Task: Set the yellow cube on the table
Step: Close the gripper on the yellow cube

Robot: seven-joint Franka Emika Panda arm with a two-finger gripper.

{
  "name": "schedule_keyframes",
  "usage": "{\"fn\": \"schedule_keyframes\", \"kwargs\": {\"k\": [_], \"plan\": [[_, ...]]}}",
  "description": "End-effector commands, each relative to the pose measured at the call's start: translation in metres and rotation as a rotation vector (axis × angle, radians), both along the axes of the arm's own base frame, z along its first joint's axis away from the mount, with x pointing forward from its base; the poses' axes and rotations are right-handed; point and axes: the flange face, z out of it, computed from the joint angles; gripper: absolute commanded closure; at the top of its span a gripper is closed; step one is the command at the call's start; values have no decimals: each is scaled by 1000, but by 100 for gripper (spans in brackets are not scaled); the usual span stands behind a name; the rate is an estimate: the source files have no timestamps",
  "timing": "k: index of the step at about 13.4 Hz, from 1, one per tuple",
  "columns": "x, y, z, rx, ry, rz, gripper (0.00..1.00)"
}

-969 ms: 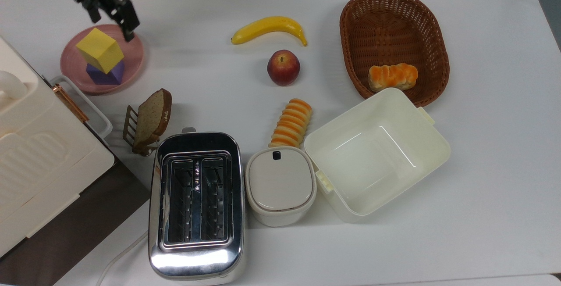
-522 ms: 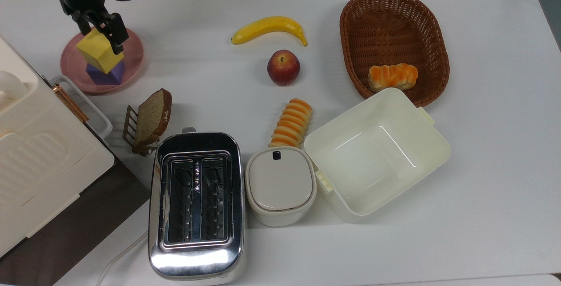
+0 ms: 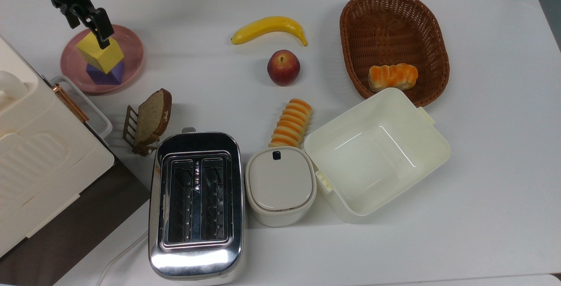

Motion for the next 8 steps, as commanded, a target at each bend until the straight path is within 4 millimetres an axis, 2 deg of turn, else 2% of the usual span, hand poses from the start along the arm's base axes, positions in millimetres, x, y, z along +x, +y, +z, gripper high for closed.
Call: {"fn": "schedule_keyframes", "kwargs": {"k": [1, 7, 8], "plan": [[1, -2, -21, 2, 36, 18, 0], [7, 0, -33, -17, 49, 43, 0], [7, 0, -33, -23, 53, 49, 45]]}}
